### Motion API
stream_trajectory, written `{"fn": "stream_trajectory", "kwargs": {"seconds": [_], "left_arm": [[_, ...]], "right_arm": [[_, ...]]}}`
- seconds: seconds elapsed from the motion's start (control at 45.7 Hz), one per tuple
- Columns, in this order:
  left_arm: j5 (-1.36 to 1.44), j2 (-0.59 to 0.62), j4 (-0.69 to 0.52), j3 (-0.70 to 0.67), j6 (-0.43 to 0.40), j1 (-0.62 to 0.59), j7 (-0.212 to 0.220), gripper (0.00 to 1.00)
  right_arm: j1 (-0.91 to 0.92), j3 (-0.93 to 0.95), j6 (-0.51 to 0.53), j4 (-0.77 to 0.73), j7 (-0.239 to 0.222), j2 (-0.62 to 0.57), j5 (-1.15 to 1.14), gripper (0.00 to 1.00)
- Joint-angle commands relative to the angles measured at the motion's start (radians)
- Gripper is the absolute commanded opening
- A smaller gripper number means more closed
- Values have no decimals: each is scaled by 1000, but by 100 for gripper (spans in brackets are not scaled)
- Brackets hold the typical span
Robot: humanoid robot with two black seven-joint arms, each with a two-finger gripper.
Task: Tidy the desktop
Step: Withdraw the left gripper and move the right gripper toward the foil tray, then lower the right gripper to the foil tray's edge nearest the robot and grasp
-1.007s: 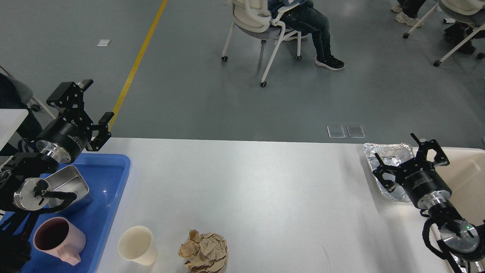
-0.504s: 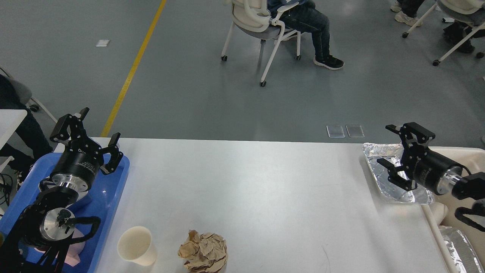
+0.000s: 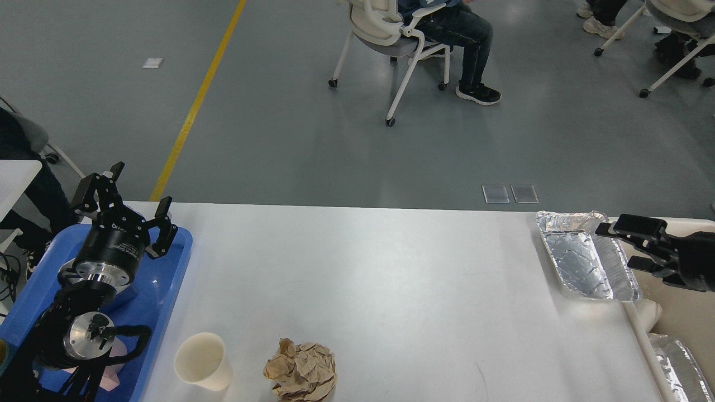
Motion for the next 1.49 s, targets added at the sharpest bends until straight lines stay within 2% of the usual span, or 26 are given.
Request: {"fn": "stream_trajectory", "kwargs": {"seconds": [0.0, 0.394, 0.526, 0.679, 0.788, 0.854, 0.985, 1.095, 1.27, 1.467], "left_arm": [[0, -5, 12, 2, -26, 6, -8, 97], [-1, -7, 56, 0, -23, 18, -10, 97], [-1, -13, 70, 2, -19, 15, -10, 97], [-3, -13, 79, 2, -16, 15, -10, 97], [-3, -14, 79, -1, -16, 15, -10, 97], [-3, -13, 81, -1, -16, 16, -10, 97], [-1, -14, 102, -1, -19, 15, -13, 97], [-3, -16, 111, 2, -22, 13, -13, 97], [-1, -22, 116, 2, -22, 9, -11, 97], [-1, -14, 118, 2, -8, 9, -13, 97]], "right_arm": [[0, 6, 35, -1, 0, -31, 2, 100], [62, 13, 26, 30, 2, -75, -12, 100], [54, 0, -29, 166, -1, -86, -27, 100], [43, -82, -191, 263, 3, -94, -383, 100], [42, -115, -209, 266, 3, -88, -569, 100], [40, -143, -209, 283, 3, -120, -571, 100], [40, -164, -202, 366, 8, -291, -571, 100], [40, -169, -202, 380, 13, -379, -571, 100], [42, -177, -204, 380, 13, -427, -571, 100], [39, -207, -204, 380, 13, -408, -572, 100]]}}
